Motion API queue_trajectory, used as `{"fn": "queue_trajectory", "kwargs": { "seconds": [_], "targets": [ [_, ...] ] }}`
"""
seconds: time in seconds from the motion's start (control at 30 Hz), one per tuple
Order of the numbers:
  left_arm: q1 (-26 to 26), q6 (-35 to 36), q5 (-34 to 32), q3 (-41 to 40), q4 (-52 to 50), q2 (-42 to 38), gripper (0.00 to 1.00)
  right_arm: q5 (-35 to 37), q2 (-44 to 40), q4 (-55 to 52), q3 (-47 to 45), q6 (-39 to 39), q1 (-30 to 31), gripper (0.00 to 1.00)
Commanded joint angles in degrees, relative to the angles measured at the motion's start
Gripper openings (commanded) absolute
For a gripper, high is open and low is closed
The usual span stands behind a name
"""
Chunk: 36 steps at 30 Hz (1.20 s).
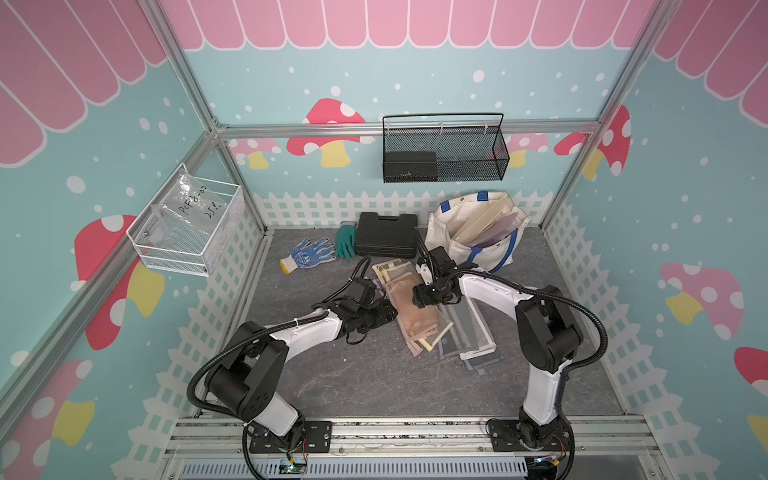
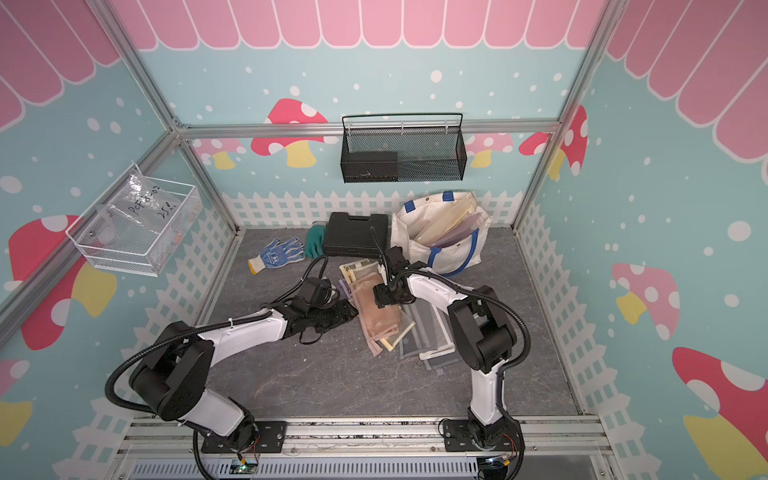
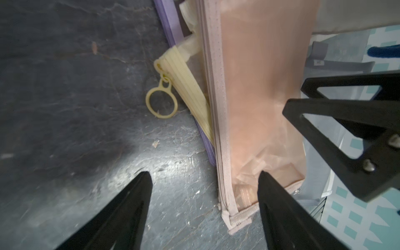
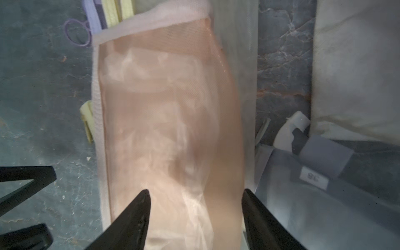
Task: Put the pencil pouch into the canvas bag
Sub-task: Pick up the pencil pouch.
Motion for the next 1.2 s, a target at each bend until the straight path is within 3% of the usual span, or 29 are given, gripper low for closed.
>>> {"fn": "queue_trajectory", "kwargs": {
  "seconds": [0.0,0.13,0.23,0.4,0.7,0.9,1.0,1.17],
  "targets": [
    [0.2,-1.29,1.62,2.82,4.48,3.1,0.73,-1.06,2.06,0.26,2.01,-0.54,-1.22,0.67],
    [0.11,-3.02,2.82,3.86,6.99,5.51,0.6,-3.18,3.42,0.82,2.5,-0.77,-1.52,0.59],
    [-0.06,-3.19,3.26,4.18,7.25,5.92,0.44,-4.48,2.05,1.83,1.46,-0.87,-1.43,0.51],
    [-0.24,-3.51,3.35,2.48,8.05,4.6,0.29,-6.33,-2.21,4.39,-0.85,-1.39,-1.18,0.41],
    [-0.59,-3.87,3.88,-0.16,9.31,2.49,0.25,-15.2,-5.94,8.85,-4.87,1.14,0.9,0.37],
    [-0.68,-3.87,3.95,-2.43,9.2,-2.11,0.03,-19.78,-7.91,12.6,-7.78,3.31,1.49,0.37],
    [-0.76,-3.84,3.74,-4.16,8.96,-5.42,0.0,-20.83,-8.63,12.77,-8.07,3.38,1.75,0.36],
    [-0.94,-2.88,2.73,-5.53,6.12,-10.82,0.0,-20.75,-11.84,12.59,-8.29,4.49,1.83,0.14]
  ]
}}
